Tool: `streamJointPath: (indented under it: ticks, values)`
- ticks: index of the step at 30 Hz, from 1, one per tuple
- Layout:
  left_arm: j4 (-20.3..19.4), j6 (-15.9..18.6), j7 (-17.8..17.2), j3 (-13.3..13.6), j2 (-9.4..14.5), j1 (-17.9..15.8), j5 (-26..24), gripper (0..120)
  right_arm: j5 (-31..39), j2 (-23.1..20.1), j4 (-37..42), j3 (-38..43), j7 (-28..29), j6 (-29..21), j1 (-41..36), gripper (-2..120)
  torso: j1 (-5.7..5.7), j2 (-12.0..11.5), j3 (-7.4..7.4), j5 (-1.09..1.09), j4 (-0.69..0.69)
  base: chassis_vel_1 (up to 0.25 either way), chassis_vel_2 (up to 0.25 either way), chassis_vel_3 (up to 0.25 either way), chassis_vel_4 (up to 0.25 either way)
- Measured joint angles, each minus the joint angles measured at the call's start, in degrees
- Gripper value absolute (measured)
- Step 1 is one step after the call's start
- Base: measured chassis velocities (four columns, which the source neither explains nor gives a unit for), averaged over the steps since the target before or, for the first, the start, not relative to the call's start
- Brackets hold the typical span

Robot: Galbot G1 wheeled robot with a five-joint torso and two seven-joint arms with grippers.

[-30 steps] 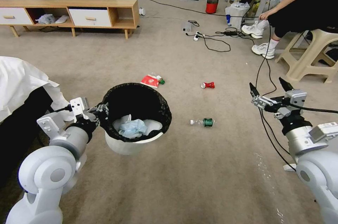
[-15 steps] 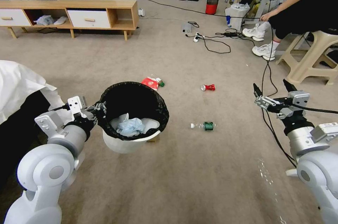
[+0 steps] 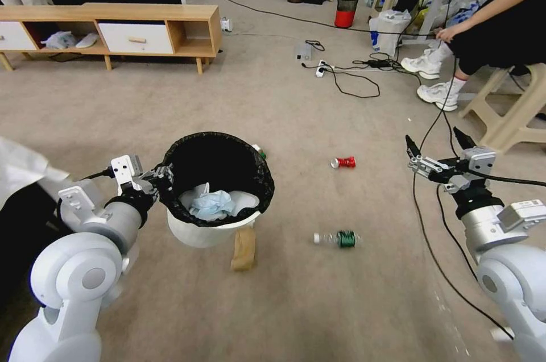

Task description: Pick up the trash bin and place the garbage on the floor into it.

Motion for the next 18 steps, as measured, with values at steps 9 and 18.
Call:
streamJointPath:
  ticks: [9,18]
  values:
    - [-0.43,-0.16,0.02,0.11,-0.06,0.23,0.16,7,-1.88,0.17,-0.87,-0.28,-0.50,2.18,0.03,100,0.01,0.00,0.01,0.04,0.02,-0.373,0.361,0.368,-0.359]
    - [-0.55,-0.20,-0.03,0.25,-0.21,0.37,0.26,7,-2.46,0.17,-0.89,-0.33,-1.41,3.01,-0.25,100,0.01,0.00,0.01,0.00,0.02,-0.151,0.139,0.140,-0.147]
